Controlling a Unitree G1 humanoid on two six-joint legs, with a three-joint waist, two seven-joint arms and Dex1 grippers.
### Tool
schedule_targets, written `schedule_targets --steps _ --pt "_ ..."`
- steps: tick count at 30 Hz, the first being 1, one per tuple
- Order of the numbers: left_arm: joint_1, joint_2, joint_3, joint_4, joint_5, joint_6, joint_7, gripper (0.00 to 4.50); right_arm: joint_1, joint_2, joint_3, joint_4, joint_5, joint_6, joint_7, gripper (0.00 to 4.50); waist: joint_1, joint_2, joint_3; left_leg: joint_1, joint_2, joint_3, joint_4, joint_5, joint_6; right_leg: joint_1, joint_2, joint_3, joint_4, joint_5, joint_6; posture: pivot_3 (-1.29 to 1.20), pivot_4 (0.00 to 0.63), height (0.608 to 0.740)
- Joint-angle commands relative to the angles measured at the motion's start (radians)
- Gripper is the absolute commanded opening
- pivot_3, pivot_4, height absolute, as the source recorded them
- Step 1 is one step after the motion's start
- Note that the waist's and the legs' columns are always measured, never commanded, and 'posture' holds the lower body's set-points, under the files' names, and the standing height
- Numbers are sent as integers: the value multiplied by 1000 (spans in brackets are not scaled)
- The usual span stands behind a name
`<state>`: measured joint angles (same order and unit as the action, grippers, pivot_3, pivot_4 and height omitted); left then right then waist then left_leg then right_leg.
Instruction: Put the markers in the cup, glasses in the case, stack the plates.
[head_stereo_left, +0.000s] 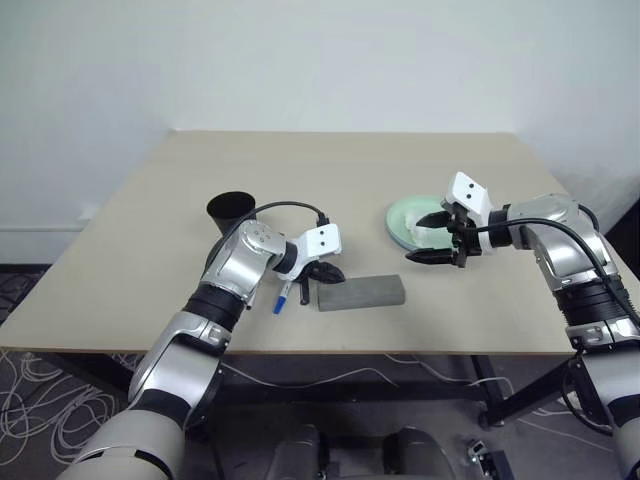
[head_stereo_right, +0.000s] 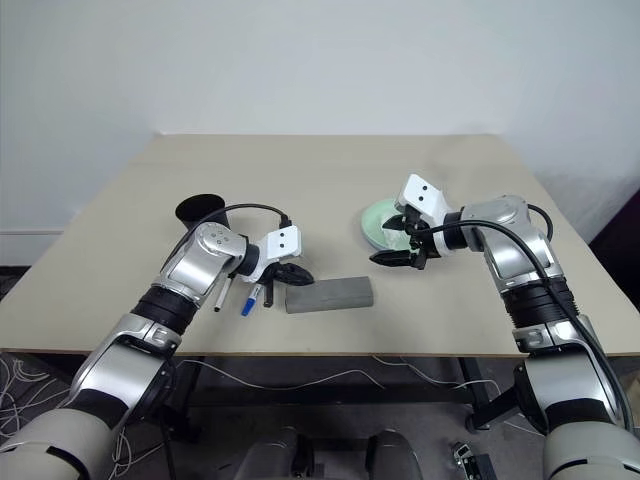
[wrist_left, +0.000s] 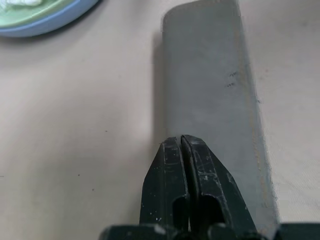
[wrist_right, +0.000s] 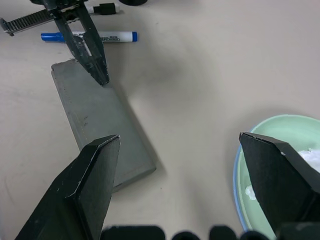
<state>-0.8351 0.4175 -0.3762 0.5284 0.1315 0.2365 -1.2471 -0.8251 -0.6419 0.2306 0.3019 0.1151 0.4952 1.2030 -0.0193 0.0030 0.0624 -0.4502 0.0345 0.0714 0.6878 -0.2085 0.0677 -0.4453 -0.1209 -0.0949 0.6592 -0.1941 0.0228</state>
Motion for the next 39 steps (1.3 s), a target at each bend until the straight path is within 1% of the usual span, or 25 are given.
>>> schedule_targets --steps 1,8,11,13,16,19,21,23,24,26,29,32,33,34,35,39 --pt "16 16 -8 -64 1 13 -4 32 -43 0 -14 -11 0 -20 -1 4139 0 0 0 0 0 0 0 0 0 0 0 0 0 0 0 0 0 700" --pt "17 16 8 -72 3 26 42 32 -50 8 -9 2 -3 -27 -4 4139 0 0 0 0 0 0 0 0 0 0 0 0 0 0 0 0 0 700" --pt "-4 4 28 -60 4 35 100 32 -51 11 -9 5 -4 -30 -4 4139 0 0 0 0 0 0 0 0 0 0 0 0 0 0 0 0 0 700" --pt "-19 -15 48 -65 10 70 176 32 -51 11 -9 5 -5 -31 -3 4139 0 0 0 0 0 0 0 0 0 0 0 0 0 0 0 0 0 700" --pt "-38 -52 75 -103 11 210 265 32 -51 11 -8 9 -6 -35 -1 4139 0 0 0 0 0 0 0 0 0 0 0 0 0 1 1 0 0 700" --pt "-61 -72 52 -139 65 396 348 32 -54 12 -7 12 -7 -35 1 4139 0 0 0 0 -1 0 0 0 0 0 0 0 0 1 2 0 0 700" --pt "-84 -94 54 -143 76 508 398 32 -58 15 -5 18 -8 -37 1 4139 -1 0 0 0 -2 0 0 0 0 0 1 0 0 1 2 0 0 700" --pt "-110 -105 53 -128 80 578 426 32 -60 17 -4 22 -8 -39 2 4139 -1 0 0 0 -3 0 0 0 0 0 1 0 0 1 2 0 0 700" --pt "-123 -113 63 -116 75 598 445 32 -62 18 -4 23 -8 -39 2 4139 -2 0 0 0 -3 -1 0 0 0 0 1 0 0 1 2 0 0 700" --pt "-161 -141 130 -68 45 687 512 32 -66 22 -1 29 -9 -41 2 4139 -2 0 0 0 -3 -1 0 0 0 0 1 0 0 1 2 0 0 700" --pt "-202 -164 212 -17 11 772 597 638 -67 26 0 30 -11 -41 4 4139 -2 -1 0 0 -3 -1 0 0 0 0 1 0 0 1 2 0 0 700" --pt "-226 -178 286 14 -12 823 692 1619 -70 30 2 36 -10 -44 4 4139 -3 -1 0 0 -3 -2 0 0 0 0 1 0 0 1 2 0 0 700" --pt "-231 -183 308 20 -21 841 716 2032 -70 31 3 37 -10 -44 5 4139 -3 -1 0 0 -3 -2 0 0 0 0 1 0 0 1 2 0 0 700" --pt "-233 -184 313 24 -23 852 734 2338 -70 32 4 37 -10 -44 4 4139 -3 -1 0 0 -3 -2 0 0 0 0 1 0 0 1 2 0 0 700" --pt "-236 -182 310 27 -24 863 743 2751 -71 34 4 37 -10 -44 5 4139 -3 -1 0 0 -3 -2 0 0 0 0 1 0 0 1 2 0 0 700" --pt "-243 -188 323 33 -55 924 779 4148 -73 39 5 41 -11 -46 5 4139 -1 -1 1 0 -4 -2 0 0 0 1 1 0 0 1 2 0 0 700"
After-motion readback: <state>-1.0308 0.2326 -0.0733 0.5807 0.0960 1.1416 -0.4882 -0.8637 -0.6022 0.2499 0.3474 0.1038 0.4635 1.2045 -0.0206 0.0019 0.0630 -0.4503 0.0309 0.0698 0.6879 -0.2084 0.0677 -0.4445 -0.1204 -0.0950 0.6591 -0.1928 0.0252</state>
